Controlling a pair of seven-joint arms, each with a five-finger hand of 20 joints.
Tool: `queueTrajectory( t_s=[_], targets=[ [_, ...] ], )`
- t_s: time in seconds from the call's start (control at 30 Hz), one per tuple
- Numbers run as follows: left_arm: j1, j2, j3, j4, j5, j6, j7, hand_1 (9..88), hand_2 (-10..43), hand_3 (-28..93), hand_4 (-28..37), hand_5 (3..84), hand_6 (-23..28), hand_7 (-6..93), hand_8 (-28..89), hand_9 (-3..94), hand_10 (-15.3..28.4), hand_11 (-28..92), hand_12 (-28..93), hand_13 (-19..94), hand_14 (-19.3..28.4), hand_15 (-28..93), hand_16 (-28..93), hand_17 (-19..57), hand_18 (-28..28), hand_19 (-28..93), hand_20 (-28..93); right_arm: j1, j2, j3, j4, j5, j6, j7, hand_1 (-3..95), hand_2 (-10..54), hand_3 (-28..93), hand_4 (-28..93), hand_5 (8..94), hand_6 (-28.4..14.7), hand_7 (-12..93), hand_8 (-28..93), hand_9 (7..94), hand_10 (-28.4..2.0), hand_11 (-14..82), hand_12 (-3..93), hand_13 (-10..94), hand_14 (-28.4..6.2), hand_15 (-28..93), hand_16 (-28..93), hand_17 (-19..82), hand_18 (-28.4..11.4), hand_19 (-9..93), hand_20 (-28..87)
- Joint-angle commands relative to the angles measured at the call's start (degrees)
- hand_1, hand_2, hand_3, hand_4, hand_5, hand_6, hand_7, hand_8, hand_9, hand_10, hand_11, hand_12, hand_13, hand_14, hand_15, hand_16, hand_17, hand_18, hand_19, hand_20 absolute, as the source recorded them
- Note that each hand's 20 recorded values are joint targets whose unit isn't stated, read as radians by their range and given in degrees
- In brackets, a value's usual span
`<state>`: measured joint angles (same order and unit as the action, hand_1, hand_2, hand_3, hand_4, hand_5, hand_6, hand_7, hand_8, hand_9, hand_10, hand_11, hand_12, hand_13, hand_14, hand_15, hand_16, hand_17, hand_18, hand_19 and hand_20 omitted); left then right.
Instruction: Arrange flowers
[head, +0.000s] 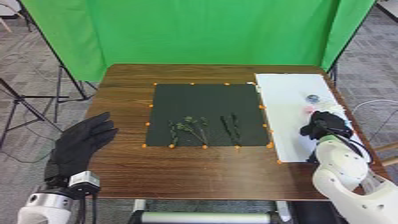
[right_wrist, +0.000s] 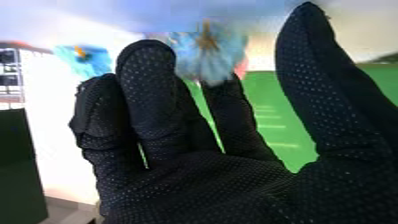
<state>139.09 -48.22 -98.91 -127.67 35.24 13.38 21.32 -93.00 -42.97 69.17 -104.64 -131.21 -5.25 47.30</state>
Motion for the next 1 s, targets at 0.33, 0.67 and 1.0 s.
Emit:
queueTrajectory(
  t_s=[0.33, 0.67, 1.0],
  targets=[
    [0.4, -0.15, -0.21, 0.06, 0.26, -0.50, -0.27, 26.7, 4.7, 82, -20.7, 42.2, 11.8, 17.7, -10, 36.4, 21.1, 34, 10, 22, 26.8, 61, -14, -10.0, 21.7, 59, 6, 1.8, 0.7, -5.1, 3.3, -4.2, 8.1, 3.7, 57.5, -9.5, 76, -28, 68.5, -5.8, 22, 1, 80.9, -11.5, 10.8, 30.1, 75, -6.4, 68, 24, 52, -16.6, 93, 27],
    [1.6, -0.30, -1.13, -0.37, 0.00, -0.08, 0.03, 26.7, 4.8, 82, -20.7, 42.2, 11.8, 17.5, -10, 36.4, 21.1, 34, 10, 22, 26.8, 61, -14, -10.0, 21.7, 59, 5, 4.6, 1.6, -9.1, 0.6, -8.6, 17.7, 2.1, 57.9, -9.5, 75, -28, 80.0, -2.0, 23, 5, 91.6, -8.4, 13.8, 32.3, 85, -4.4, 65, 22, 59, -15.6, 93, 30],
    [5.3, -0.23, -4.37, -1.30, -0.57, 0.85, 0.46, 26.7, 4.8, 82, -20.7, 42.2, 11.8, 17.6, -10, 36.5, 21.1, 34, 10, 22, 26.8, 61, -14, -10.0, 21.7, 59, 5, 18.3, -1.2, -21.1, -5.3, -6.3, 19.1, -3.7, 57.7, -9.5, 76, -28, 81.7, -2.0, 22, 6, 92.6, -8.2, 16.3, 32.5, 86, -4.2, 65, 23, 60, -15.7, 93, 33]
  ],
)
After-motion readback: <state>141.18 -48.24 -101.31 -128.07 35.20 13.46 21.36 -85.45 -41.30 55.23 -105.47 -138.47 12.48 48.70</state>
